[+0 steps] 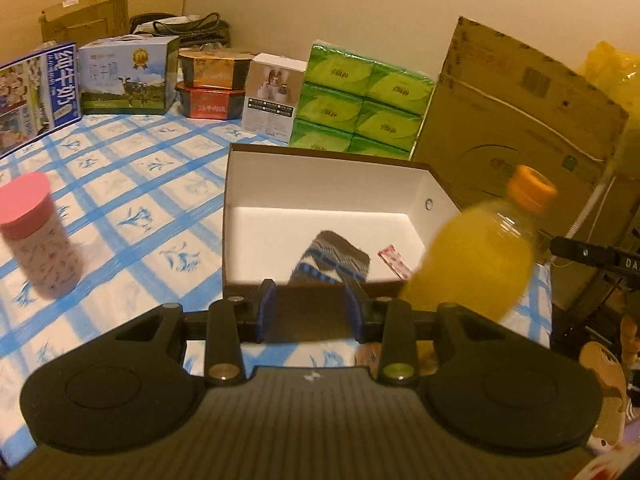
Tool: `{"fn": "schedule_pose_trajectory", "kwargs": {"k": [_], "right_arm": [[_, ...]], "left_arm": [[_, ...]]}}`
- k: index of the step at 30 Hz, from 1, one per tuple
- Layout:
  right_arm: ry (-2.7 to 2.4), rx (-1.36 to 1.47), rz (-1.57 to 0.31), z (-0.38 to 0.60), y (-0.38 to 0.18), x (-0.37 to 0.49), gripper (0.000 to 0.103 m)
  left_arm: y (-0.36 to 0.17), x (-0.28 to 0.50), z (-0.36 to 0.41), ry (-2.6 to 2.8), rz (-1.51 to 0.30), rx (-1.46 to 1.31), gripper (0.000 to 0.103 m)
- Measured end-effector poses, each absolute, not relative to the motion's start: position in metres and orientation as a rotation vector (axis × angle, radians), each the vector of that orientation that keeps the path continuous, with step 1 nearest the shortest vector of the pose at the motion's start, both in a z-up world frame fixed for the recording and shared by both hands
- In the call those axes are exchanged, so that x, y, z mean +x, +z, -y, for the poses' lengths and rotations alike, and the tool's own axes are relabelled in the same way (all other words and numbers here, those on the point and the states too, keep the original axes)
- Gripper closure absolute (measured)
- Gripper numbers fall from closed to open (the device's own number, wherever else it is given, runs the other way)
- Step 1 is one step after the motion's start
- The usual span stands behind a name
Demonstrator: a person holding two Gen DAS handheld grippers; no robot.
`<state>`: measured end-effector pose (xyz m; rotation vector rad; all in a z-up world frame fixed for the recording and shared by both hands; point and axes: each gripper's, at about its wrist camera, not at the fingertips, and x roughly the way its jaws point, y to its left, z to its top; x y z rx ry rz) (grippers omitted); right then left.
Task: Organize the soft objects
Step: 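Open both grippers to drop the sock and wrapper into the box, then move both grippers back to the towels on the sheet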
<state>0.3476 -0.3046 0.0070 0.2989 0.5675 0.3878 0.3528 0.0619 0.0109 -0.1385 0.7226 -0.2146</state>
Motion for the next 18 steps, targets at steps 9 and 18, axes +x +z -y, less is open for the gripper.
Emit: {"fn": "schedule_pose_trajectory", "kwargs": {"k": [9, 18], "right_arm": [[0.400, 0.296, -0.588, 0.276, 0.014, 0.256, 0.039], [0.453, 0.289, -0.599, 0.251, 0.010, 0.190, 0.039]], "left_arm": [[0.033, 0.268, -0.059, -0.184, -0.703, -0.149, 0.070], [0.037, 0.196, -0.056, -0.146, -0.685, -0.168, 0.070]]}}
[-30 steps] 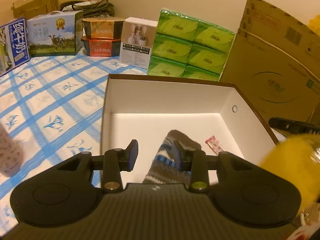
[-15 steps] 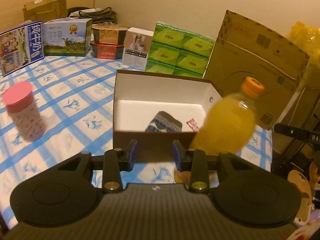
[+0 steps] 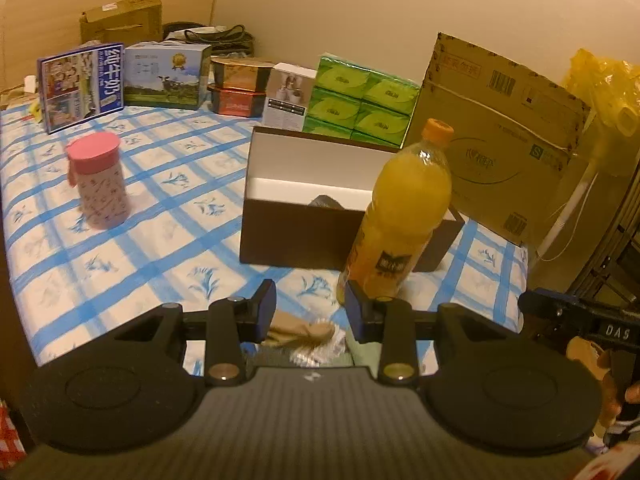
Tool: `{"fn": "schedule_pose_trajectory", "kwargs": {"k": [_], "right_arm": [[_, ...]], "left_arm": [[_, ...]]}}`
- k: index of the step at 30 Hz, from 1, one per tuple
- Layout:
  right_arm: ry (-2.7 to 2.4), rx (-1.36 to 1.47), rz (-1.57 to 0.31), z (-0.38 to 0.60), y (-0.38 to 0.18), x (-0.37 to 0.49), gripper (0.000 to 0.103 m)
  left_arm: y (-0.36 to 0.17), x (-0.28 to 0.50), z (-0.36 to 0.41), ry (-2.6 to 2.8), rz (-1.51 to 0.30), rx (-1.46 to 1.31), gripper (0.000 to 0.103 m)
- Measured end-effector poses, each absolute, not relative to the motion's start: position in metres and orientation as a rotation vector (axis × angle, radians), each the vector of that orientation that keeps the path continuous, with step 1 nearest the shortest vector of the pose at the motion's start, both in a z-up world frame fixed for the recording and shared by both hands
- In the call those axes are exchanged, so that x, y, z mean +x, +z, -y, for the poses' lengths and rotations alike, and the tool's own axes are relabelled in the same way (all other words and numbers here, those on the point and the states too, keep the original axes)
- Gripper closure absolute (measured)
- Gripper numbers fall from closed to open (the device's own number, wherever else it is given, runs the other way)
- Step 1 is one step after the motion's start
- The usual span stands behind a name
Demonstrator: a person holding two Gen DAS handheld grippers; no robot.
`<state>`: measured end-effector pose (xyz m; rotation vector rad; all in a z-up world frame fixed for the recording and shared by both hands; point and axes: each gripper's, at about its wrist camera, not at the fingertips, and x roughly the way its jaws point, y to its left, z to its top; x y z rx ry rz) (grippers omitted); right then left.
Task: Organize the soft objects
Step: 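Move both grippers back to the towels on the sheet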
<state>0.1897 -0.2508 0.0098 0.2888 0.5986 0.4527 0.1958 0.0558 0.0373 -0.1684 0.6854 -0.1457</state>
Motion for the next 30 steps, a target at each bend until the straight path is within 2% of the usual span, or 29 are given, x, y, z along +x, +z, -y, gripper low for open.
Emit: {"fn": "schedule_pose_trajectory", "kwargs": {"k": [13, 30], "right_arm": [[0.475, 0.221, -0.611, 0.228, -0.003, 0.137, 0.039], [0.514, 0.068, -0.705, 0.184, -0.042, 0.120, 0.036]], "left_arm": [[0.021, 0.134, -0.052, -0.087, -0.697, -0.143, 0.070], [-0.024, 0.107, -0.058, -0.027, -0.774, -0.097, 0.065]]}}
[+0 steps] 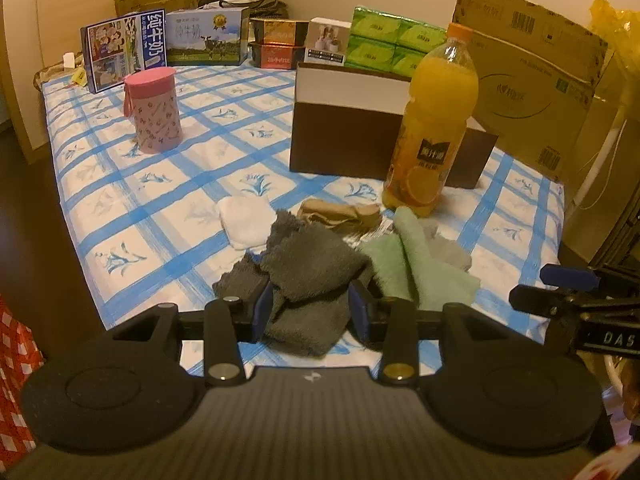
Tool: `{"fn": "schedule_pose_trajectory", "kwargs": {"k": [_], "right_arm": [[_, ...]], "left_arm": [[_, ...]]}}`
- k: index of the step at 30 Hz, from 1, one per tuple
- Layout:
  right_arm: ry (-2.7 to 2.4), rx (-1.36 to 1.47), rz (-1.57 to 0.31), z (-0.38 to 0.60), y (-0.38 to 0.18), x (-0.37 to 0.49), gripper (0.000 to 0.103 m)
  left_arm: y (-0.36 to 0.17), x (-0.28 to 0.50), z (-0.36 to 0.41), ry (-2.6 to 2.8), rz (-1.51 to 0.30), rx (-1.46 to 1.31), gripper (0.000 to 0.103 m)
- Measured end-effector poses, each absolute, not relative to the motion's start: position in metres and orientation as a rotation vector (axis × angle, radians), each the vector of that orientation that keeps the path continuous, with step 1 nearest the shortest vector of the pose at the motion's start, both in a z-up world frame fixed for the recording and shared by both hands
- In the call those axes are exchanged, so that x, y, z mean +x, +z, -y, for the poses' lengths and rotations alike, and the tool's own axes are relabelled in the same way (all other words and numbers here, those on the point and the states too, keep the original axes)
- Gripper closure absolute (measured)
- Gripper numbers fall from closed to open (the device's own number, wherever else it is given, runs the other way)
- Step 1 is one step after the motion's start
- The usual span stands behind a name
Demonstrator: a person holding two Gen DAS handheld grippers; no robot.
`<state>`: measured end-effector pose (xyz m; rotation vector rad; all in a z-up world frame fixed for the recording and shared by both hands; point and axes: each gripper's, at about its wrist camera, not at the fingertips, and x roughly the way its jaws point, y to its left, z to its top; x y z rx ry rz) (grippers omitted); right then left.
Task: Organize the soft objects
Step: 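Move both grippers back to the towels on the sheet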
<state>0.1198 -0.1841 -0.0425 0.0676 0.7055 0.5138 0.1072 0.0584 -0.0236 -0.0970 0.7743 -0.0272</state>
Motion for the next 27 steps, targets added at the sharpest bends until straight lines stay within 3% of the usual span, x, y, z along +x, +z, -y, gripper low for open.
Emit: {"fn": "schedule_pose_trajectory", "kwargs": {"k": [27], "right_arm": [[0.535, -0.249, -0.724, 0.108, -0.113, 0.157, 0.034]], "left_arm": [[-0.060, 0.123, -0.073, 0.020, -0.835, -0.107, 0.058]]}}
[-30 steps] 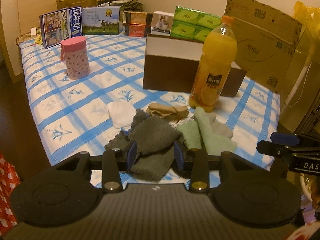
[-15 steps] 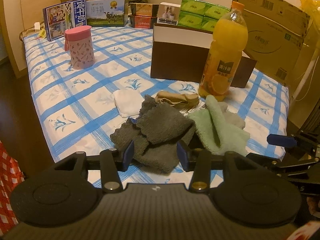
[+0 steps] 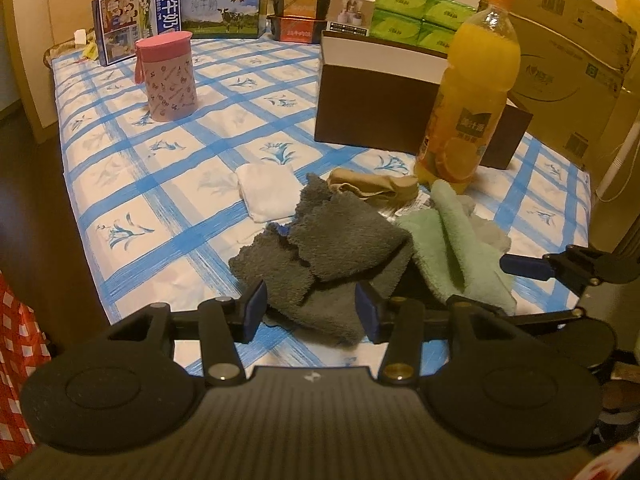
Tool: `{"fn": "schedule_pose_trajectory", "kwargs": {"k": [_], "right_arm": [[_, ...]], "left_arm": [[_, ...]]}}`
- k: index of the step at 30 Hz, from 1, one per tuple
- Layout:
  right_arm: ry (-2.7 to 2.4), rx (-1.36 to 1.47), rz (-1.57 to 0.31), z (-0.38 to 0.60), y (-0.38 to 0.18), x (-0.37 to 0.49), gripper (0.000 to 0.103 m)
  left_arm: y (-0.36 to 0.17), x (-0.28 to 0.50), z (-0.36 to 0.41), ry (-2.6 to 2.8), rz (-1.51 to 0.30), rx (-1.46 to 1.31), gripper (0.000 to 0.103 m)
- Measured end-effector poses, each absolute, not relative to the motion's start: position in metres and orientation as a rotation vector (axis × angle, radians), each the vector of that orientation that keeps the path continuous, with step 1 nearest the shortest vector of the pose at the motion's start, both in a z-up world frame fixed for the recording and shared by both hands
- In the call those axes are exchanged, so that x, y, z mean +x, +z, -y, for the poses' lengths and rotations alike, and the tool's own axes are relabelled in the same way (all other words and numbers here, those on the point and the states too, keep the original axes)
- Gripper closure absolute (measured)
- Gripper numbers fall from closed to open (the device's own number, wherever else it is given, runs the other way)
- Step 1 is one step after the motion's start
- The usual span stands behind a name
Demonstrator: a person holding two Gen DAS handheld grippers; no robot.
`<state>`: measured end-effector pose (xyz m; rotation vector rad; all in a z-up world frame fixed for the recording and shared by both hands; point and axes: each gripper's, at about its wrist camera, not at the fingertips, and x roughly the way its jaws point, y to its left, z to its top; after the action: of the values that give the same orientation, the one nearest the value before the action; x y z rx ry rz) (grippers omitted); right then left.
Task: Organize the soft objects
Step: 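Move both grippers back to the towels on the sheet, then grasp the pale green towel with the right gripper while the left grasps the white cloth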
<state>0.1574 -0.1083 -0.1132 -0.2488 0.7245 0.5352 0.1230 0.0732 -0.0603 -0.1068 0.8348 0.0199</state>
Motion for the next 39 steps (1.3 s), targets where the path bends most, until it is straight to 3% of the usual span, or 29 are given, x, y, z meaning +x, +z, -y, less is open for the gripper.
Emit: {"fn": "schedule_pose_trajectory", "kwargs": {"k": [6, 8, 10, 13, 27, 39], "right_arm": [[0.516, -0.306, -0.724, 0.100, -0.130, 0.165, 0.034], [0.516, -0.285, -0.721, 0.103, -0.132, 0.166, 0.039], [0.529, -0.246, -0.731, 0.108, -0.131, 0.169, 0.070], [0.528, -0.172, -0.739, 0.120, -0.125, 0.175, 0.083], [0.440, 0.280, -0.608, 0.219, -0.049, 0.195, 0.087], [0.370, 0.325, -0.552, 0.262, -0.023, 0.204, 0.087]], "left_arm": [[-0.064, 0.128, -0.079, 0.033, -0.841, -0.115, 0.058], [-0.065, 0.129, -0.081, 0.035, -0.837, -0.116, 0.058], [-0.065, 0.130, -0.082, 0.034, -0.833, -0.114, 0.058], [-0.065, 0.132, -0.083, 0.036, -0.830, -0.112, 0.058], [-0.055, 0.149, -0.109, 0.068, -0.774, -0.103, 0.058], [-0.075, 0.217, -0.141, 0.026, -0.797, -0.097, 0.058]]}}
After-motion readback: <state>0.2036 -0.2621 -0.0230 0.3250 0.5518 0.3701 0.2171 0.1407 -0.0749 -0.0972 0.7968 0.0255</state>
